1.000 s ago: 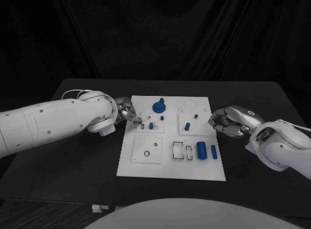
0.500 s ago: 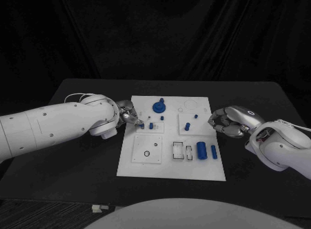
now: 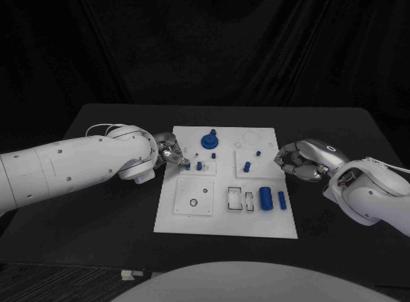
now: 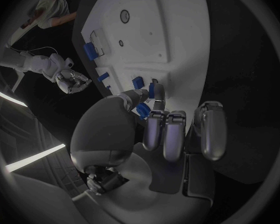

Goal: Assemble the parts on the task board

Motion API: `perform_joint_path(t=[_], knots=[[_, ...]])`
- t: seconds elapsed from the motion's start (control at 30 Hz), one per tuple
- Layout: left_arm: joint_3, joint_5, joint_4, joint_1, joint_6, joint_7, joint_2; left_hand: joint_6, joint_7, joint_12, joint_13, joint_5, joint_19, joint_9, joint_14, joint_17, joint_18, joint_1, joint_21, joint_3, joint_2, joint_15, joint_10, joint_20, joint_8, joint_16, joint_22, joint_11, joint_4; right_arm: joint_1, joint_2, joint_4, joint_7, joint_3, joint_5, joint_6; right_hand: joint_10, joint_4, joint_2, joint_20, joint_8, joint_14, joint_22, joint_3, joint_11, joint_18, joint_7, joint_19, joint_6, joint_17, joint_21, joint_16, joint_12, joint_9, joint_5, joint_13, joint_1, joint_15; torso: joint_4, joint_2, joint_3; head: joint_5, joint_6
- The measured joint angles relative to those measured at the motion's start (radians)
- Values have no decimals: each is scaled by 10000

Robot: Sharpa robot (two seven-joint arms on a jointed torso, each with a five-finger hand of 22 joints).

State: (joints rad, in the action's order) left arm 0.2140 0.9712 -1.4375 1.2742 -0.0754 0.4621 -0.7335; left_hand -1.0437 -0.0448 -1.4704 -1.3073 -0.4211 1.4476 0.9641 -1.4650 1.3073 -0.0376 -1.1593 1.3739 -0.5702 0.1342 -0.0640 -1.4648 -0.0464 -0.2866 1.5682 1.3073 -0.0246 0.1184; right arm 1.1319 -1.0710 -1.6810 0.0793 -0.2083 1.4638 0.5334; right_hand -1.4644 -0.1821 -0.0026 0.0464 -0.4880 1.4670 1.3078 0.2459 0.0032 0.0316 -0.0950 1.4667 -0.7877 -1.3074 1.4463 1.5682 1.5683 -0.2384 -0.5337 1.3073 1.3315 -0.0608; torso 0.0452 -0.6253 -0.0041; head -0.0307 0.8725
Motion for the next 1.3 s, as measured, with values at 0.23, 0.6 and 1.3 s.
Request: perform_joint_path(t=[0.23,0.6,1.3], knots=[[0,-2,2,-12,-12,-6,8,27,0,0,0,1,0,0,0,0,0,-1,0,1,-1,0,0,0,0,0,0,0,1,0,5,7,0,0,0,8,0,0,0,0,0,0,-1,0,0,1,0,0,0,0,0,0,0,0,0,0,0,0,-1,0,0,-10,0],[0,-3,-30,-42,-15,18,-29,48,-23,0,0,30,1,-1,0,0,0,-48,0,2,-47,0,0,0,0,0,0,0,1,-1,-12,6,1,0,0,8,0,0,0,0,0,0,-2,0,0,0,0,0,0,0,0,0,0,0,0,-1,0,0,-1,0,2,17,0],[-4,-5,57,-137,-3,50,13,35,-16,0,0,32,1,-6,0,0,0,-17,0,3,-95,0,0,-1,41,0,0,0,3,-1,-48,-19,2,0,0,16,0,0,0,0,0,0,-4,0,0,1,0,0,0,0,0,0,0,0,0,0,0,0,-1,0,1,30,0]])
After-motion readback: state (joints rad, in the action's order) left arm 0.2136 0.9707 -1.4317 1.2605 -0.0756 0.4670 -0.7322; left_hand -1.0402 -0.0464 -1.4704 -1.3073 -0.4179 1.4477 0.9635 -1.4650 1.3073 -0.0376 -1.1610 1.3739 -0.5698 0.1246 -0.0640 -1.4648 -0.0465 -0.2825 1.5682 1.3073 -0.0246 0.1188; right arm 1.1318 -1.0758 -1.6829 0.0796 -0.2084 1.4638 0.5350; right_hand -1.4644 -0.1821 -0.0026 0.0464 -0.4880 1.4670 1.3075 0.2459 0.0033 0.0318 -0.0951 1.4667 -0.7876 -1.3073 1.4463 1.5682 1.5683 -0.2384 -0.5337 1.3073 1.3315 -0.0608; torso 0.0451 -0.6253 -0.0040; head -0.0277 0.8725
